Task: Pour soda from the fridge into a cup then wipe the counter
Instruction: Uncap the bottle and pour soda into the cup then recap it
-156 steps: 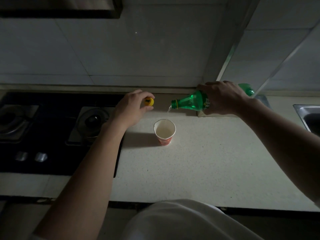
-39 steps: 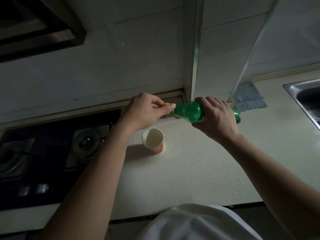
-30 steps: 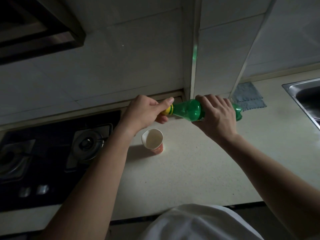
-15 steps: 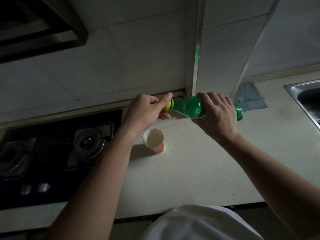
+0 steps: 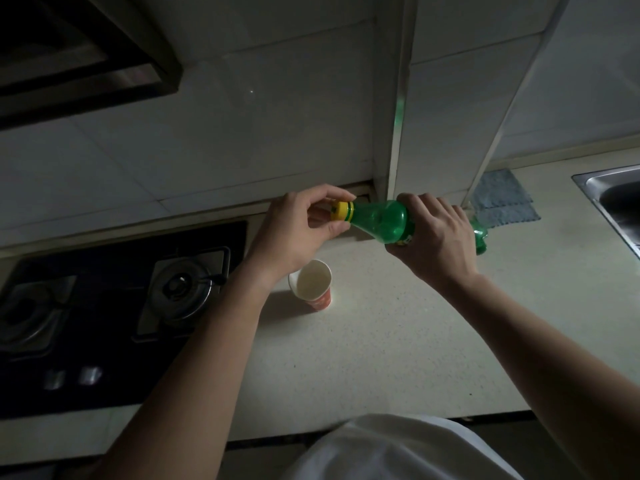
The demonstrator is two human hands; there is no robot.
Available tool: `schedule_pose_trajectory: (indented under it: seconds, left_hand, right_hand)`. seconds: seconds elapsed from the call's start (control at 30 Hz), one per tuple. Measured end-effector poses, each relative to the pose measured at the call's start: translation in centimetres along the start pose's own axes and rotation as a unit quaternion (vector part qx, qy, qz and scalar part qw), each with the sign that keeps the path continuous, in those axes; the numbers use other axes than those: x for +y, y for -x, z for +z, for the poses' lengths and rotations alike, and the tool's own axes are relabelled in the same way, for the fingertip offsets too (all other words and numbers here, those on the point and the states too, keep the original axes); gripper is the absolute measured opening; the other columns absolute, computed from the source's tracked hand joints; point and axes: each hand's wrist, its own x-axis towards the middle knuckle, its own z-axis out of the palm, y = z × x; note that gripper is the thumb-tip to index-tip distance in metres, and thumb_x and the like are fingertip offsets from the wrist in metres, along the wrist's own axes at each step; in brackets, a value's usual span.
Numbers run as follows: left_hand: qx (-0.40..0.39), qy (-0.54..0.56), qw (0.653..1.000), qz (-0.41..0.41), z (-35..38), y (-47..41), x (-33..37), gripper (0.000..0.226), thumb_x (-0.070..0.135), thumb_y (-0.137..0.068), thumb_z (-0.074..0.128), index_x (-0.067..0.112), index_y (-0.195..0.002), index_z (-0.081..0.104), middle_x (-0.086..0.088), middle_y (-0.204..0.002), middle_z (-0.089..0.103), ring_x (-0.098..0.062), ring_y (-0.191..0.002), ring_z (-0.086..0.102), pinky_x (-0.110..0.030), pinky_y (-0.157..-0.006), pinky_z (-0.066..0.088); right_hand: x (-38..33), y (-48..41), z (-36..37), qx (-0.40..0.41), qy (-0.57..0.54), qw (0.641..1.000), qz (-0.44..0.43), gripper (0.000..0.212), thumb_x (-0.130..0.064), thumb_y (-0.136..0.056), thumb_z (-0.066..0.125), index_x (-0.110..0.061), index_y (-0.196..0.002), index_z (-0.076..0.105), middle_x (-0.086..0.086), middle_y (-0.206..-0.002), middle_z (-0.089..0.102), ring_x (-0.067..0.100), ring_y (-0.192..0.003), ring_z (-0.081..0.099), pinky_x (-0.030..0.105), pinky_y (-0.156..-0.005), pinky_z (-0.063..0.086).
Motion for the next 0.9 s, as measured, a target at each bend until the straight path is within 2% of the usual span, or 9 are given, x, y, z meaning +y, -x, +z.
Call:
schedule_pose_trajectory:
  seconds: [0.07, 0.13, 0.23, 0.33, 0.5, 0.6, 0.73, 0.8, 0.9]
  left_hand:
    - [-0.011, 0.025, 1.000, 0.002, 0.1, 0.1, -0.1, 0.054, 0.025, -0.076, 0.081, 0.034, -0.126, 0.061, 0.010, -0.119, 0.063, -0.004, -0.101, 0.067, -0.029, -0.093, 0.054]
    - [0.008, 0.013, 1.000, -0.012, 0.2, 0.2, -0.4, 0.058, 0.046, -0.074, 0.077, 0.038, -0.128, 0.057, 0.011, -0.121, 0.061, -0.007, -0.100, 0.068, -0.030, -0.090, 0.056]
    - [0.073, 0.008, 0.996, -0.055, 0.5, 0.5, -1.0, 0.046, 0.062, -0.077, 0.067, 0.026, -0.105, 0.067, 0.010, -0.092, 0.071, -0.009, -0.081, 0.071, -0.039, -0.075, 0.059]
    - [0.086, -0.004, 0.995, -0.056, 1.4, 1.8, -1.8, 0.027, 0.046, -0.083, 0.069, 0.021, -0.095, 0.068, 0.009, -0.078, 0.072, -0.004, -0.068, 0.069, -0.031, -0.064, 0.057]
    - [0.027, -0.012, 0.999, -0.036, 1.9, 4.0, -3.8, 0.034, 0.020, -0.080, 0.077, 0.031, -0.111, 0.067, 0.019, -0.108, 0.066, 0.000, -0.089, 0.065, -0.027, -0.083, 0.057]
    - [0.011, 0.013, 0.998, -0.058, 2.2, 5.3, -4.0, 0.043, 0.028, -0.080, 0.077, 0.030, -0.120, 0.061, 0.016, -0.111, 0.063, -0.002, -0.083, 0.067, -0.022, -0.076, 0.057]
    - [0.035, 0.009, 0.991, -0.125, 2.2, 6.4, -5.3, 0.028, 0.055, -0.078, 0.067, 0.032, -0.094, 0.063, 0.012, -0.084, 0.069, -0.003, -0.065, 0.067, -0.022, -0.060, 0.053]
    - [0.026, 0.021, 0.992, -0.122, 2.2, 7.0, -6.0, 0.015, 0.043, -0.080, 0.072, 0.039, -0.089, 0.061, 0.012, -0.079, 0.070, -0.002, -0.067, 0.068, -0.022, -0.063, 0.055]
    - [0.013, 0.015, 0.995, -0.095, 1.7, 7.5, -6.7, 0.033, 0.024, -0.075, 0.081, 0.045, -0.092, 0.062, 0.015, -0.092, 0.070, 0.000, -0.082, 0.068, -0.021, -0.073, 0.057]
  right_hand:
    - [0.0, 0.1, 0.2, -0.003, -0.008, 1.000, 0.005, 0.059, -0.034, -0.070, 0.082, -0.013, -0.120, 0.058, 0.008, -0.100, 0.066, 0.026, -0.086, 0.062, 0.038, -0.074, 0.049]
    - [-0.1, 0.1, 0.3, -0.004, -0.013, 1.000, 0.006, 0.060, -0.034, -0.070, 0.082, -0.014, -0.120, 0.058, 0.007, -0.100, 0.066, 0.026, -0.086, 0.062, 0.038, -0.074, 0.049]
    - [-0.5, 0.3, 0.4, -0.006, -0.012, 1.000, 0.002, 0.059, -0.035, -0.069, 0.083, -0.015, -0.120, 0.058, 0.007, -0.098, 0.066, 0.026, -0.084, 0.062, 0.037, -0.074, 0.048]
    - [-0.7, 1.3, 0.7, -0.023, -0.008, 1.000, -0.007, 0.059, -0.033, -0.067, 0.084, -0.015, -0.118, 0.060, 0.006, -0.097, 0.066, 0.026, -0.083, 0.062, 0.034, -0.073, 0.045]
    - [-1.1, 3.9, 2.1, -0.081, -0.038, 0.996, 0.001, 0.064, -0.029, -0.062, 0.087, -0.013, -0.119, 0.060, 0.006, -0.099, 0.067, 0.024, -0.083, 0.062, 0.032, -0.073, 0.046]
    - [-1.7, 5.1, 2.7, -0.095, -0.051, 0.994, 0.003, 0.065, -0.029, -0.062, 0.088, -0.014, -0.118, 0.061, 0.004, -0.098, 0.067, 0.022, -0.082, 0.062, 0.029, -0.073, 0.044]
    - [-2.6, 5.9, 3.1, -0.098, -0.019, 0.995, -0.025, 0.062, -0.034, -0.063, 0.087, -0.014, -0.115, 0.062, 0.003, -0.096, 0.067, 0.022, -0.080, 0.063, 0.030, -0.071, 0.045]
    - [-3.0, 6.0, 3.2, -0.110, -0.005, 0.993, -0.035, 0.062, -0.038, -0.065, 0.085, -0.015, -0.117, 0.061, 0.003, -0.098, 0.067, 0.022, -0.082, 0.063, 0.033, -0.071, 0.049]
    - [-3.2, 6.0, 3.5, -0.141, -0.038, 0.988, -0.041, 0.064, -0.037, -0.065, 0.085, -0.016, -0.118, 0.059, 0.002, -0.098, 0.067, 0.020, -0.082, 0.063, 0.036, -0.070, 0.054]
